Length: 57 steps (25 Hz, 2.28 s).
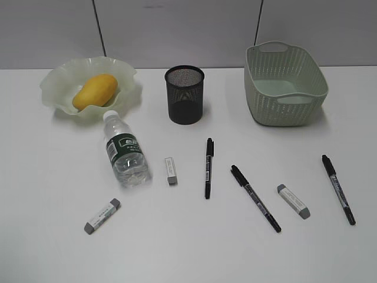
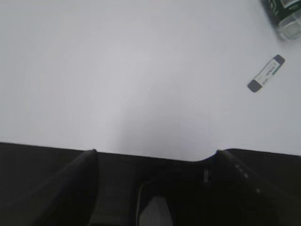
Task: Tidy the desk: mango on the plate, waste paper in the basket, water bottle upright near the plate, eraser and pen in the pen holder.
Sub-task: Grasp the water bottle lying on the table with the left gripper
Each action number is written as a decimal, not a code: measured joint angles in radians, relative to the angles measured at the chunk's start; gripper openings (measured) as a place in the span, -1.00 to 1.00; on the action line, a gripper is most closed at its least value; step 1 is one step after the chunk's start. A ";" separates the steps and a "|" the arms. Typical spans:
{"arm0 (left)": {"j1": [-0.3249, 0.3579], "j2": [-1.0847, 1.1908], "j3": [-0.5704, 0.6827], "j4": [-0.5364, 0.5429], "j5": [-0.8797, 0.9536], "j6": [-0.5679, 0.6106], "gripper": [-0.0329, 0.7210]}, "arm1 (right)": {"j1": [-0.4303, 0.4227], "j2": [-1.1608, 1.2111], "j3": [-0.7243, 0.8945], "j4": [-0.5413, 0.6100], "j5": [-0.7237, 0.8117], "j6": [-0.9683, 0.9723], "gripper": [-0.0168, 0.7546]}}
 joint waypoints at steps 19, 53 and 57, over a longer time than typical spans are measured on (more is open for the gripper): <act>-0.131 0.880 -0.467 -0.126 0.002 -0.217 0.68 | 0.000 0.000 0.000 -0.001 0.000 0.000 0.20; -0.346 1.588 -0.995 -0.103 -0.173 -0.625 0.68 | 0.000 0.000 0.000 -0.002 0.000 0.002 0.20; -0.347 1.621 -0.995 -0.109 -0.175 -0.637 0.72 | 0.000 0.000 0.000 -0.002 0.000 0.002 0.20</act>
